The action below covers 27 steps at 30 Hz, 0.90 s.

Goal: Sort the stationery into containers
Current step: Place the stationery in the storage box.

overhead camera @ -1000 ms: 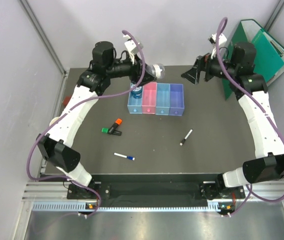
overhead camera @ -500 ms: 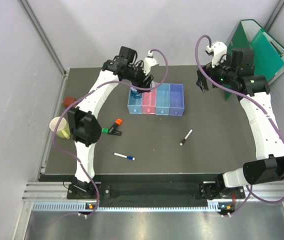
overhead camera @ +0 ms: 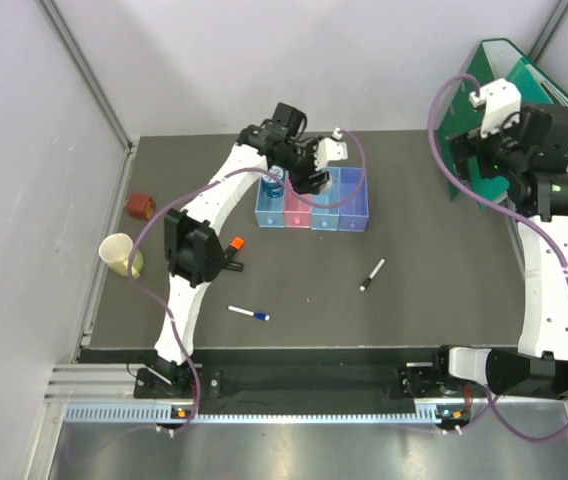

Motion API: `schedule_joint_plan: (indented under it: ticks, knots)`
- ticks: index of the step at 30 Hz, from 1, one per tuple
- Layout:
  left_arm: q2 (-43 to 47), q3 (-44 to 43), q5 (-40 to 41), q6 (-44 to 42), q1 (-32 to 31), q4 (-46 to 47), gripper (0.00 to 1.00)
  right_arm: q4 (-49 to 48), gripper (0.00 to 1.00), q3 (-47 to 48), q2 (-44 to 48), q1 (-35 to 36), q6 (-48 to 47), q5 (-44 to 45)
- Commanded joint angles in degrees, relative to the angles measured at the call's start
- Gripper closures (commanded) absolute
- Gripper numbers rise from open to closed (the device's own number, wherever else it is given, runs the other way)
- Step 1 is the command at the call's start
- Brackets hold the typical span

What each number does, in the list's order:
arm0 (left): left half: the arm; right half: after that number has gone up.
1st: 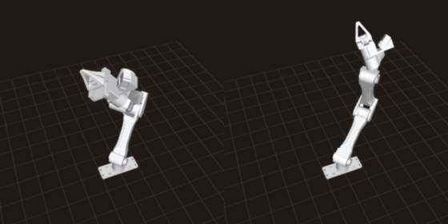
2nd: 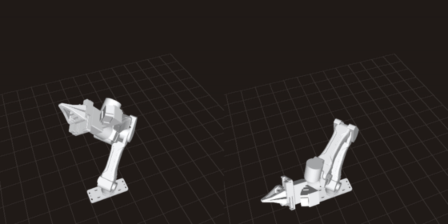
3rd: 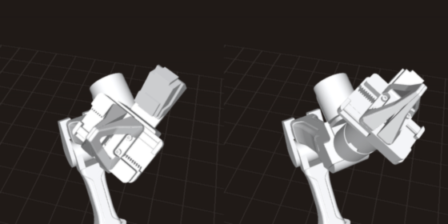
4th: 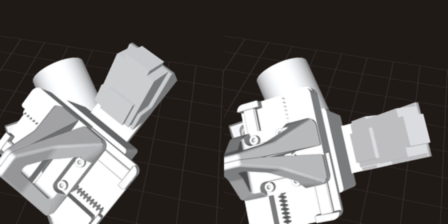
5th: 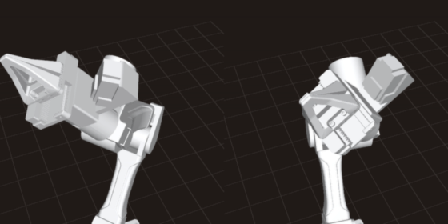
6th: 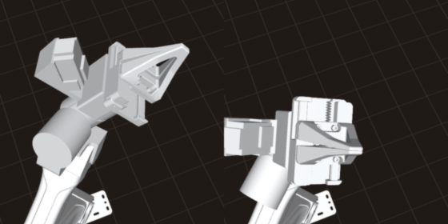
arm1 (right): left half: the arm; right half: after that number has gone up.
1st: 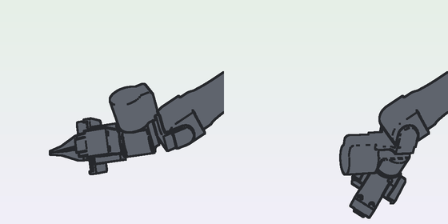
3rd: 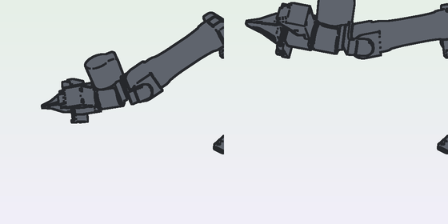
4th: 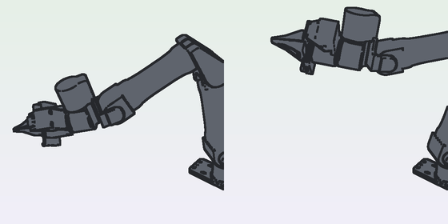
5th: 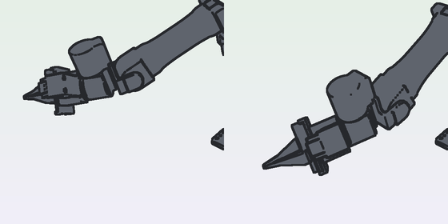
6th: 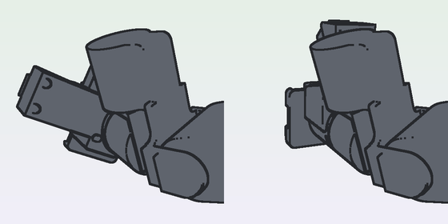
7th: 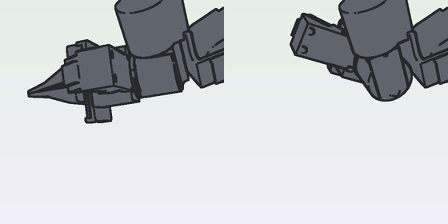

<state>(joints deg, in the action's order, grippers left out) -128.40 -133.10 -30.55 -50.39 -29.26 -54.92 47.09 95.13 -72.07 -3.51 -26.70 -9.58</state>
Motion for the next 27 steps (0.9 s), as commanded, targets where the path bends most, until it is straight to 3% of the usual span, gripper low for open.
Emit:
schedule_joint_plan:
  ticks: [1, 4, 15, 27]
  knots:
    - [-3.9, -5.8, -0.5, -5.3, -1.1, 1.8, 1.0, -1.2, 0.0, -0.4, 1.9, -4.7, -1.4, 0.0]
    - [-7.6, -9.5, 0.6, -6.5, -1.1, 1.8, 1.0, -1.0, 0.0, -0.3, 2.4, -6.4, -1.1, -1.2]
    - [-8.8, -4.7, 11.3, -16.4, -1.4, 8.6, 1.0, -1.5, 0.0, -4.4, 5.5, -8.4, 1.0, -5.4]
    - [-4.5, 1.9, 11.0, -16.5, -5.2, 17.4, 1.0, -2.2, 0.0, -5.8, 6.2, -8.6, 2.1, -6.5]
